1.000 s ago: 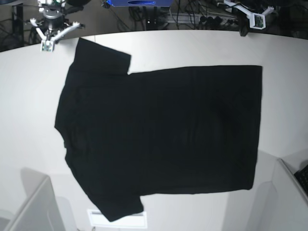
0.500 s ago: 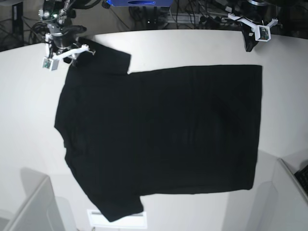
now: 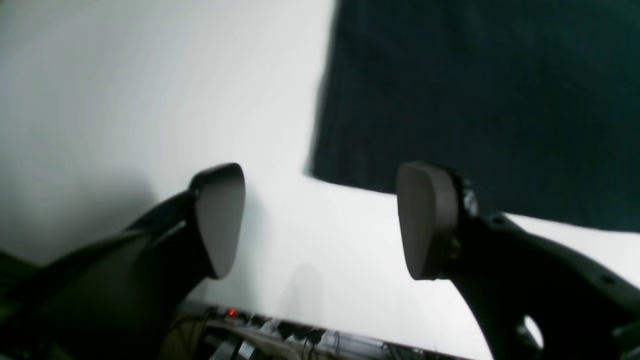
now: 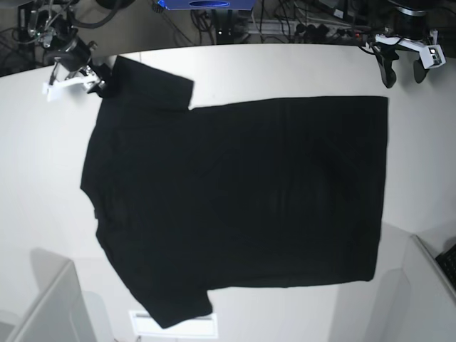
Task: Fold the T-shirt properly
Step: 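Move both grippers to the shirt's collar-edge corners and grasp them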
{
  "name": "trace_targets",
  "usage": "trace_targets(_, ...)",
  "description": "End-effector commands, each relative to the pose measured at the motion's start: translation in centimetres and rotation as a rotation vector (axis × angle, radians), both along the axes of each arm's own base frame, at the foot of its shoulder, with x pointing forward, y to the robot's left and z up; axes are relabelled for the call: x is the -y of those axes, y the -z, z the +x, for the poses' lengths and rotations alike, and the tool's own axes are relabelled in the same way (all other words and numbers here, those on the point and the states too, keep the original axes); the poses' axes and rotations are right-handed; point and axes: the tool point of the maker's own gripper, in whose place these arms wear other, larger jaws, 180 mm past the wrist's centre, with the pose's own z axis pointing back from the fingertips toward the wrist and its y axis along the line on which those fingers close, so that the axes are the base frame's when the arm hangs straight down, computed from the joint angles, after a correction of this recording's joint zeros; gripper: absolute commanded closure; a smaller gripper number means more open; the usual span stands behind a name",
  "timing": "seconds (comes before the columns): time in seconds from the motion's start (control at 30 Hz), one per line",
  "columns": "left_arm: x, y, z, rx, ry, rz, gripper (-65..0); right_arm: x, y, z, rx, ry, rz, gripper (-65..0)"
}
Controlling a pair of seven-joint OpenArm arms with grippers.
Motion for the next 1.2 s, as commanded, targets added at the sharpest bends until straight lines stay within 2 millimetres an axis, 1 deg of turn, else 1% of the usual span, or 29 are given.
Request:
trace_targets(0.0,0.0,-0.7,0.1,0.027,0.005,-0.004,-44.8,0.0,-0.1,0.0,0.0,-0.016,-0.004,-35.1)
trace_targets(0.1,-0.6,0.1,-0.2,0.018,-0.026,-0.027,-44.8,-2.0,0.7,-0.4,-0.026,-0.068,0.02,-34.8)
trace_targets(0.13,-0.7,0.2,0.0,0.026,-0.036,-0.038,-44.8,-2.4,1.0,-0.6,-0.035,-0.086,0.014,-34.8)
trace_targets(0.2,-1.1,1.2,-0.1,-0.005,-0.066,-0.076,-44.8,-3.7,1.6,-1.0,-0.056,-0.135,-0.001,-34.8)
trace_targets(0.27,-1.1,2.5,0.2,-0.05,-0.092,-0.141,-44.8,-4.8,2.0,-1.3,-0.072,-0.178,-0.008,-34.7)
trace_targets(0.33,-1.8,3.4,0.3,-0.079,-0.135,-0.197,-44.8,-5.5,2.3,-1.5,-0.08,-0.194,-0.01,-34.5)
trace_targets(0.37,-2.1,3.6,0.4,-0.085,-0.149,-0.215,-44.8,-5.6,2.4,-1.5,-0.077,-0.184,-0.01,-34.5)
trace_targets(0.4,-2.3,3.9,0.6,-0.089,-0.16,-0.228,-44.8,-5.4,2.4,-1.5,-0.076,-0.172,-0.019,-33.2)
trace_targets(0.5,-2.5,4.8,0.9,-0.111,-0.176,-0.254,-44.8,-5.1,2.6,-1.8,-0.083,-0.171,-0.036,-22.5)
trace_targets(0.63,-3.0,6.0,1.3,-0.125,-0.2,-0.276,-44.8,-5.0,2.6,-1.8,-0.086,-0.172,-0.041,-5.3)
trace_targets(0.67,-3.1,6.3,1.5,-0.129,-0.206,-0.282,-44.8,-5.0,2.6,-1.8,-0.086,-0.172,-0.041,0.0)
trace_targets(0.83,-3.0,7.6,2.7,-0.154,-0.216,-0.325,-44.8,-5.0,2.6,-1.8,-0.086,-0.171,-0.039,0.0)
trace_targets(0.9,-2.6,8.1,3.3,-0.159,-0.223,-0.354,-44.8,-5.1,2.6,-1.9,-0.088,-0.173,-0.038,0.0)
trace_targets(1.1,-1.0,8.3,5.8,-0.164,-0.192,-0.412,-44.4,-5.0,2.6,-1.9,-0.087,-0.171,-0.041,0.0)
trace_targets(1.17,-0.6,8.5,6.3,-0.168,-0.191,-0.433,-40.5,-4.9,2.6,-1.8,-0.087,-0.172,-0.042,0.0)
